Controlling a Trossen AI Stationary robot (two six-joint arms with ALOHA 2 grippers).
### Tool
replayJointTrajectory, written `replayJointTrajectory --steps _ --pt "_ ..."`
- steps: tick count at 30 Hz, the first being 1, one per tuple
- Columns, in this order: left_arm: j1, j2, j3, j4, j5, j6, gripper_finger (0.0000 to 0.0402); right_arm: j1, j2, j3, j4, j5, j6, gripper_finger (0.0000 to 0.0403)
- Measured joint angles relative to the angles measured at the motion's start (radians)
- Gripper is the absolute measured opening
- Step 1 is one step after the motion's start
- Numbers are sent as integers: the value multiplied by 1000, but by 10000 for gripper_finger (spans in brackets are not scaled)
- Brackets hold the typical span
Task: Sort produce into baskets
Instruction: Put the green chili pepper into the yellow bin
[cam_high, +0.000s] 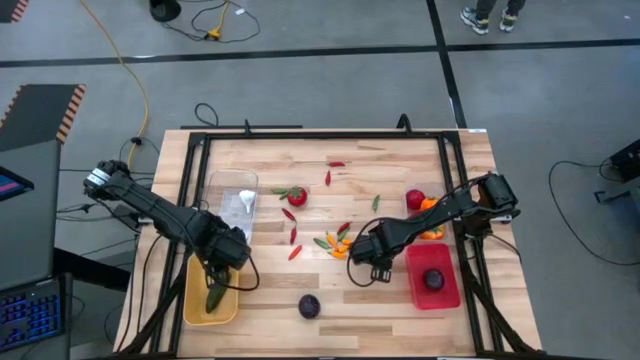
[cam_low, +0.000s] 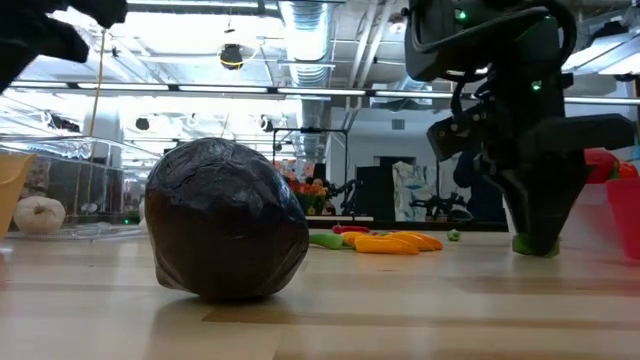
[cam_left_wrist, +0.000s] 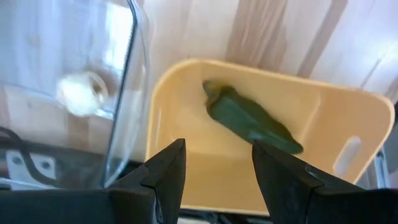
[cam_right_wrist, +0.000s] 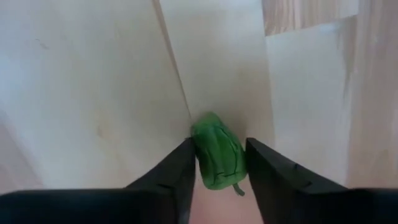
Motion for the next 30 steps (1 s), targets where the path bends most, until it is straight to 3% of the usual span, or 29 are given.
replayJointTrajectory --steps 6,15,20,24,30 --pt "0 0 3 82 -89 32 171 0 0 2 0 -2 0 107" --pt "4 0 3 277 -299 150 171 -6 0 123 6 4 -81 112" --pt "4 0 3 476 -441 263 171 -25 0 217 26 108 -135 112" --pt "6 0 3 610 -522 366 171 -42 -1 271 110 185 -211 113" --pt "33 0 3 761 -578 479 171 -68 -1 312 347 212 -354 113"
